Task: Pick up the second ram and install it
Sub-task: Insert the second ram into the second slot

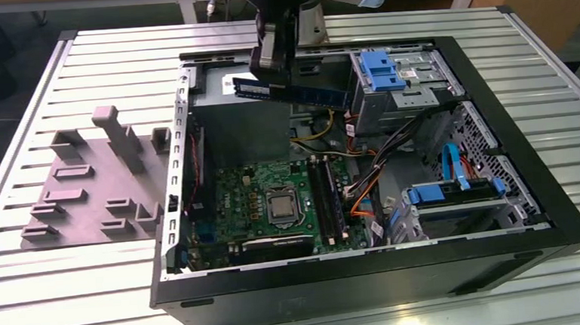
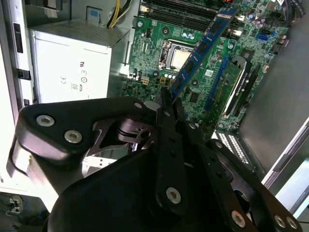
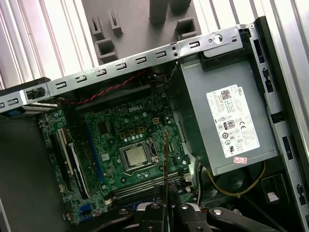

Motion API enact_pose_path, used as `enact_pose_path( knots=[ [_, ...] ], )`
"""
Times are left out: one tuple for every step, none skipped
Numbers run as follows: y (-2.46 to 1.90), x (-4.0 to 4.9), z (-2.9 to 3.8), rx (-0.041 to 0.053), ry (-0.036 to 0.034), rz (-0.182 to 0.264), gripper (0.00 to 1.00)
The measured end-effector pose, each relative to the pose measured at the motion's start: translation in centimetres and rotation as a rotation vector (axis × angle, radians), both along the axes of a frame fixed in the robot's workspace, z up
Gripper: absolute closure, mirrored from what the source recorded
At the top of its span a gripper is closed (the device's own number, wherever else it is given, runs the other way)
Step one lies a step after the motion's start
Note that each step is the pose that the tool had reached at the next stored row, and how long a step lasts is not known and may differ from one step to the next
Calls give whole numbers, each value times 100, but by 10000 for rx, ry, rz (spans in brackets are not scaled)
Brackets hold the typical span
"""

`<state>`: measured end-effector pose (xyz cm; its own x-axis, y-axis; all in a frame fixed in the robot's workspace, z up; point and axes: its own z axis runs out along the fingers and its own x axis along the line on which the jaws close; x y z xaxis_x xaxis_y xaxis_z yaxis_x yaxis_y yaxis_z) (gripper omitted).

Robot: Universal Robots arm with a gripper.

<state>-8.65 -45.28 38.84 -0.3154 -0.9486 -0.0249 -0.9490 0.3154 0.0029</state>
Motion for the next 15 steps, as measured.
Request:
enact_pose_path(
  knots=[
    [0, 0, 0, 0, 0, -38, 86],
    [0, 0, -1, -1, 0, -75, 86],
    [0, 0, -1, 0, 0, -116, 86],
    [0, 0, -2, -1, 0, -152, 86],
    [0, 0, -2, 0, 0, -189, 86],
    [0, 0, -3, 0, 0, -226, 86],
    [0, 0, -3, 0, 0, -264, 86],
    [0, 0, -3, 0, 0, -301, 86],
    [0, 0, -4, 0, 0, -339, 86],
    [0, 0, -4, 0, 0, -379, 86],
    [0, 0, -5, 0, 0, -416, 86],
    [0, 0, -5, 0, 0, -453, 86],
    [0, 0, -5, 0, 0, -490, 86],
    [0, 0, -6, 0, 0, -526, 86],
    [0, 0, -6, 0, 0, -563, 86]
  ],
)
